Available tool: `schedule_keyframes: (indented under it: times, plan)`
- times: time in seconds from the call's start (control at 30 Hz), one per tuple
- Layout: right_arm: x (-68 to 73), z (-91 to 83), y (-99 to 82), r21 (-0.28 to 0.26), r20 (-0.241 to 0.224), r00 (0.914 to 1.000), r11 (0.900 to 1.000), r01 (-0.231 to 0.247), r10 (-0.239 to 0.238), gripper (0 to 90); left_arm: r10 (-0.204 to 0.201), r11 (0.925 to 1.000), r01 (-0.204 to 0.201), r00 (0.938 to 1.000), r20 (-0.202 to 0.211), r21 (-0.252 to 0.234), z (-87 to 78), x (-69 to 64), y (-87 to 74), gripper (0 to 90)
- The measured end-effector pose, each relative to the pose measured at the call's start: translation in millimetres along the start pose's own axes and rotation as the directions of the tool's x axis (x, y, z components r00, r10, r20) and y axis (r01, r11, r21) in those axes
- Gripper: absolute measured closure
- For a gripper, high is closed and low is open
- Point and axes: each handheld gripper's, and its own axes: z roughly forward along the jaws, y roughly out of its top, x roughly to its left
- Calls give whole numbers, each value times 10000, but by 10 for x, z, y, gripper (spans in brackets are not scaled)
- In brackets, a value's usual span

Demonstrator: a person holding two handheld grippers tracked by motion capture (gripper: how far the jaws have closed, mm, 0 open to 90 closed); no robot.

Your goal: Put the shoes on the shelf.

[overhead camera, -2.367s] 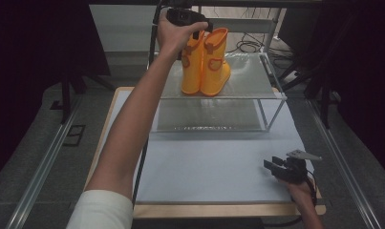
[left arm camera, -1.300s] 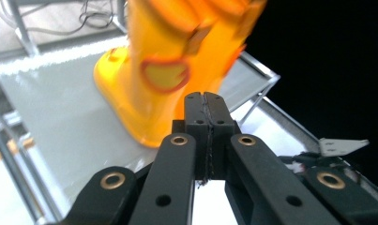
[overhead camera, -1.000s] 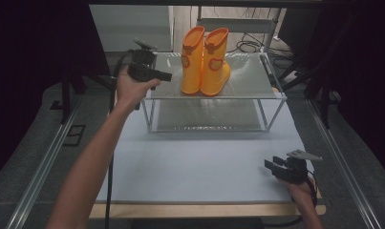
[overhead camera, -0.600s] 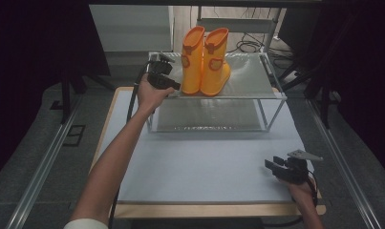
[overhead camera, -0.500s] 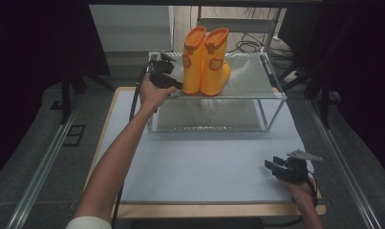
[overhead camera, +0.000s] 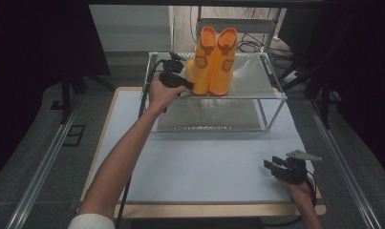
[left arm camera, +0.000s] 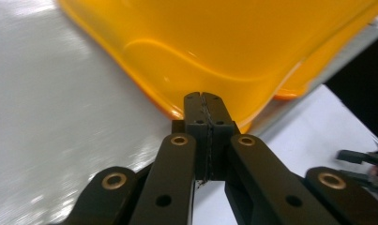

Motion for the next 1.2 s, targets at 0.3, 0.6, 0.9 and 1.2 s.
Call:
schedule_keyframes:
  times: [0.3, 0.6, 0.9, 1.2]
  plan:
    - [-10, -1, 0, 55, -31, 10000, 10000, 12, -12, 525, -34, 9999, 35, 10000, 69, -157, -25, 20, -37, 863]
    - [-4, 1, 1, 63, -27, 10000, 10000, 42, -42, 524, 181, 9982, -159, 9991, 374, -580, -320, 9, -189, 767]
    - [30, -2, 9, 29, -14, 10000, 10000, 89, -89, 522, 779, 9907, -663, 9924, 956, -1189, -735, -34, -579, 691]
    - [55, 14, 13, 6, -25, 9998, 9998, 218, -218, 517, 1037, 9871, -881, 9881, 1137, -1339, -966, -9, -1139, 589]
